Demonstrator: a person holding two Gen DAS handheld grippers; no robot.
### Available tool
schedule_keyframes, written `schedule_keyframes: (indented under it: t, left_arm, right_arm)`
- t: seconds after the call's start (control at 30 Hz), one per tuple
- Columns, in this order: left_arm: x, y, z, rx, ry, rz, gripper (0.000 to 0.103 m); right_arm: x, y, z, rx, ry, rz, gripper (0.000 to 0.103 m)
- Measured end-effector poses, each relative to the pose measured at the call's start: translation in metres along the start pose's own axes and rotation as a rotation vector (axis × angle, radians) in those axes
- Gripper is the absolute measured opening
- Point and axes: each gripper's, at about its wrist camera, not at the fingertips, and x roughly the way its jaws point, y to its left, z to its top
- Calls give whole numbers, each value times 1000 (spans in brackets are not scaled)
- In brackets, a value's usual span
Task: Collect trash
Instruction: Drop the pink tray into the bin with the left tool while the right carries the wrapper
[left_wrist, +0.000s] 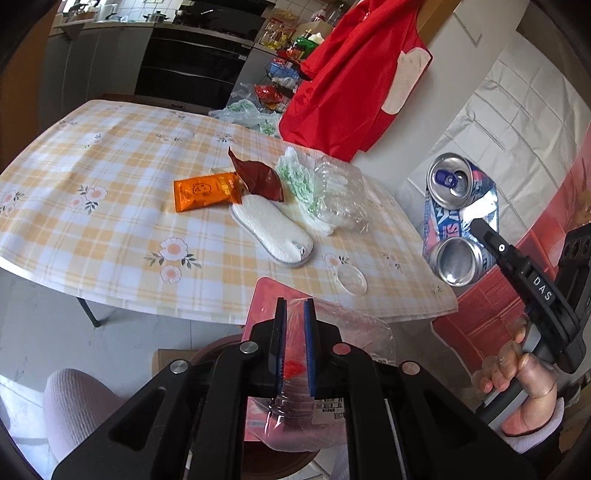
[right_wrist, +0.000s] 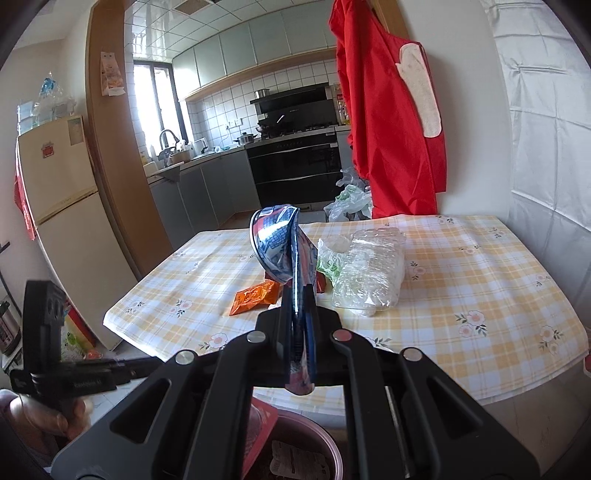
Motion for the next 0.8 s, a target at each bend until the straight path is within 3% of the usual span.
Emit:
schedule_keyframes:
  t: [0.2, 0.3, 0.4, 0.53, 0.6, 0.8]
  left_arm:
    - [15, -2, -13, -54, 65, -53, 10]
    - [14, -2, -14, -50, 57, -40, 21]
    - [8, -2, -11, -43, 36, -14, 23]
    - [-6, -1, -6, 24, -31, 103, 47]
    - [-15, 3, -2, 46, -67, 137, 50]
    - [-44, 11, 4, 124, -161, 268, 84]
  right_arm:
    - [-12, -6, -3, 11, -11, -17, 10]
    - [-11, -9, -6, 23, 2, -22, 10]
    - [-8, -8, -10, 24, 21, -21, 10]
    - [-7, -2, -16, 12, 36, -14, 10]
    - [-5, 2, -20, 1, 55, -11, 10]
    - [1, 19, -38, -13, 125, 10, 10]
